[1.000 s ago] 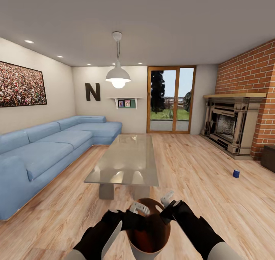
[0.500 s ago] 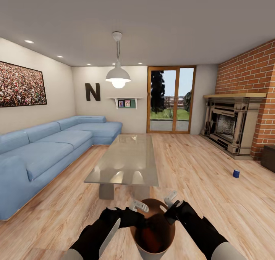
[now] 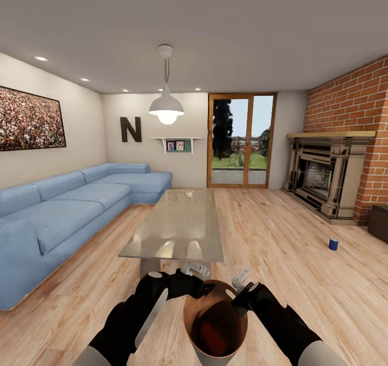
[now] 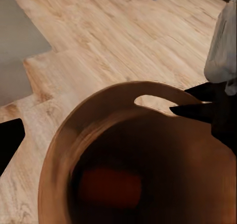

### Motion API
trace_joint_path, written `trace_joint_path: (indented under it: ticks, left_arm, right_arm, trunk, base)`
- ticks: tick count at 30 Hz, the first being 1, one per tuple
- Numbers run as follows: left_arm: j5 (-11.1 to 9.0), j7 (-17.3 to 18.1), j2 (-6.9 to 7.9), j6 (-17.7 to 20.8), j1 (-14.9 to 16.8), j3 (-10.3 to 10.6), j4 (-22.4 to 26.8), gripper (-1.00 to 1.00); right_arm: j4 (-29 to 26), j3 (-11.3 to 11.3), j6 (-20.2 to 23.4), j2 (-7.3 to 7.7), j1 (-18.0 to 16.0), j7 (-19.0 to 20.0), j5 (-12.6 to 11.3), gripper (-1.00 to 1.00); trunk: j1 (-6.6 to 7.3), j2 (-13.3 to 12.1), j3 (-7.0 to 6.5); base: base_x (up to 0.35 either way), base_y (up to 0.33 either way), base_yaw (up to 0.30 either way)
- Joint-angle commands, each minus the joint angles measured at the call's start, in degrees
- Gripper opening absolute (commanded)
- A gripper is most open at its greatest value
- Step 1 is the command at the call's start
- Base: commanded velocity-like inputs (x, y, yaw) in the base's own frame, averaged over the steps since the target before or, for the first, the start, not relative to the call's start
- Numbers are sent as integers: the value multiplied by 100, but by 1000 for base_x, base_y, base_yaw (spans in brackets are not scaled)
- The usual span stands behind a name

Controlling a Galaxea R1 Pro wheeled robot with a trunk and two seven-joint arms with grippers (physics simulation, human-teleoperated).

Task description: Put the three can of soda from the living room inside the tash can in the kitchen.

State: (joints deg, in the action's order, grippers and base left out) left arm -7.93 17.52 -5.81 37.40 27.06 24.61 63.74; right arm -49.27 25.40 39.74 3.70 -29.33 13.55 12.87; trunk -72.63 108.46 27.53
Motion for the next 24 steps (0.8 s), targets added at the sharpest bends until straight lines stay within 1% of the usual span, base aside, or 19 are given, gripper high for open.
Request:
trace_joint_path:
  ticks: [1,2,3,5,6,9,15,24]
  left_arm:
    - [-2,2,9,101,-10,-5,151,100]
    - [-8,7,45,184,-15,-9,308,100]
    - [-16,9,114,262,-19,-14,478,100]
    - [-22,11,199,334,-21,-21,644,100]
    - [-28,12,280,389,-23,-26,780,100]
    - [-36,19,374,447,-24,-40,925,100]
    - [-41,35,435,478,-25,-57,1013,100]
    - [-8,40,454,471,-17,-68,955,100]
  right_arm:
    - [-4,-9,-1,-1,-3,29,-4,-100]
    - [-4,-10,-1,1,-4,29,-4,-100]
    - [-4,-11,-1,0,-5,29,-4,-100]
    - [-4,-14,-1,0,-4,29,-4,-100]
    - [-4,-15,-1,3,-3,31,-4,-100]
    - [-4,-17,-1,6,-3,32,-4,-100]
    - [-4,-44,-1,20,-3,34,-4,-100]
    - [-4,-140,-1,25,-10,36,-4,-100]
  trunk:
    - [0,0,-1]
    - [0,0,-1]
    - [0,0,-1]
    - [0,0,-1]
    - [0,0,-1]
    - [0,0,-1]
    - [0,0,-1]
    - [0,0,-1]
  base:
    - [0,0,0]
    - [0,0,0]
    - [0,0,0]
    - [0,0,0]
    - [0,0,0]
    - [0,0,0]
    - [0,0,0]
    - [0,0,0]
